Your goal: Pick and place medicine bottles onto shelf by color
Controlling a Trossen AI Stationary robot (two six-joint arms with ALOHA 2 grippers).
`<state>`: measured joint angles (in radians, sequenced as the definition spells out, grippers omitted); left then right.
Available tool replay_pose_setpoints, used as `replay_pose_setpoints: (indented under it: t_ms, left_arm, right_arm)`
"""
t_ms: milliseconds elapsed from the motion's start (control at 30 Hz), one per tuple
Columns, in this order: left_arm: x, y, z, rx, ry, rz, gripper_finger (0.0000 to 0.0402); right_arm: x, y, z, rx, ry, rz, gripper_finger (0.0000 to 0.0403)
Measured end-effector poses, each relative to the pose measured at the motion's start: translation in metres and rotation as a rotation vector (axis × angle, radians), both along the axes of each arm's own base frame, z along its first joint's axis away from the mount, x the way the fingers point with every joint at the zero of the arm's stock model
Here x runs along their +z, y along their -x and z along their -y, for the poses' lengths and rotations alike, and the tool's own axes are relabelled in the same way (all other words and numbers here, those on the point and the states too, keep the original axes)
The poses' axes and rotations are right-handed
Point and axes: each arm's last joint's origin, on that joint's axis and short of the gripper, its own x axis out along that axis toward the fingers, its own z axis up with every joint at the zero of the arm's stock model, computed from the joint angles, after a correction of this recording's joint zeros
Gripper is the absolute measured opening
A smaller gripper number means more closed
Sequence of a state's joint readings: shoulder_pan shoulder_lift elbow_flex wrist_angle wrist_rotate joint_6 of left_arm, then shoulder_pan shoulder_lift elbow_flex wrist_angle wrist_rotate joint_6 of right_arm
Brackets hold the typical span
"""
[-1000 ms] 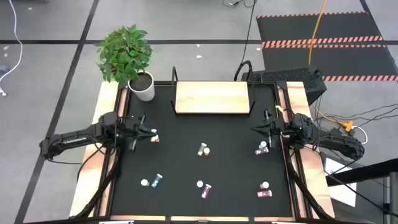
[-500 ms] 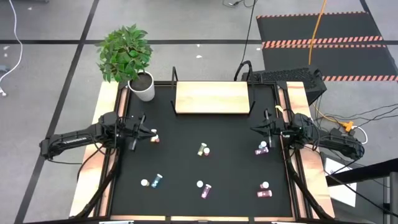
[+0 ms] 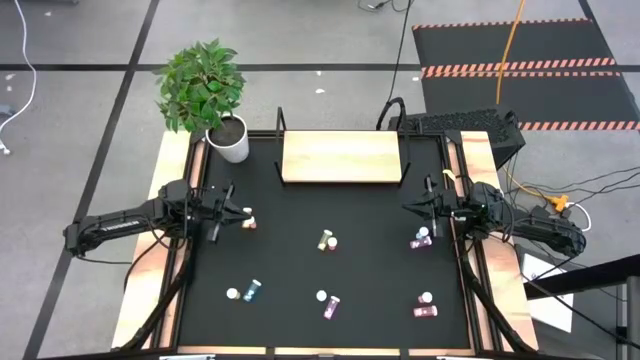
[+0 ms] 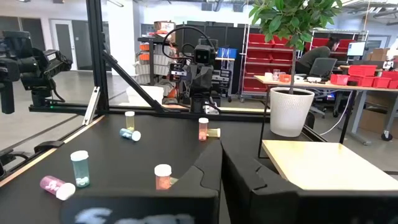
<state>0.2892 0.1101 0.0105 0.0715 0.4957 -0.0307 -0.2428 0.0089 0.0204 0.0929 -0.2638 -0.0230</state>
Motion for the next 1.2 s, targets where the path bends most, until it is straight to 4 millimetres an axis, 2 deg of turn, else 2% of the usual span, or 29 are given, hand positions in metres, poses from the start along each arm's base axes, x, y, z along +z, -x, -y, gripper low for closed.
replay_pose_setpoints:
  t_ms: [600,800,1000,1133,1200]
  left_arm:
    - [0.0,0.0,0.0,0.0,0.0,0.0,0.001]
    - [0.0,0.0,0.0,0.001,0.0,0.0,0.001]
    - [0.0,0.0,0.0,0.0,-0.001,0.002,0.001]
    - [0.0,0.0,0.0,0.0,-0.001,0.004,0.001]
    - [0.0,0.0,0.0,0.0,-0.001,0.004,0.001]
  right_arm:
    - [0.0,0.0,0.0,0.0,0.002,0.005,0.0]
    - [0.012,0.001,0.0,-0.019,-0.025,0.125,0.0]
    - [0.024,0.005,0.004,-0.084,-0.398,0.275,0.0]
    - [0.018,0.003,0.008,-0.139,-0.754,0.278,0.0]
    - [0.016,0.002,0.01,-0.181,-0.867,0.285,0.0]
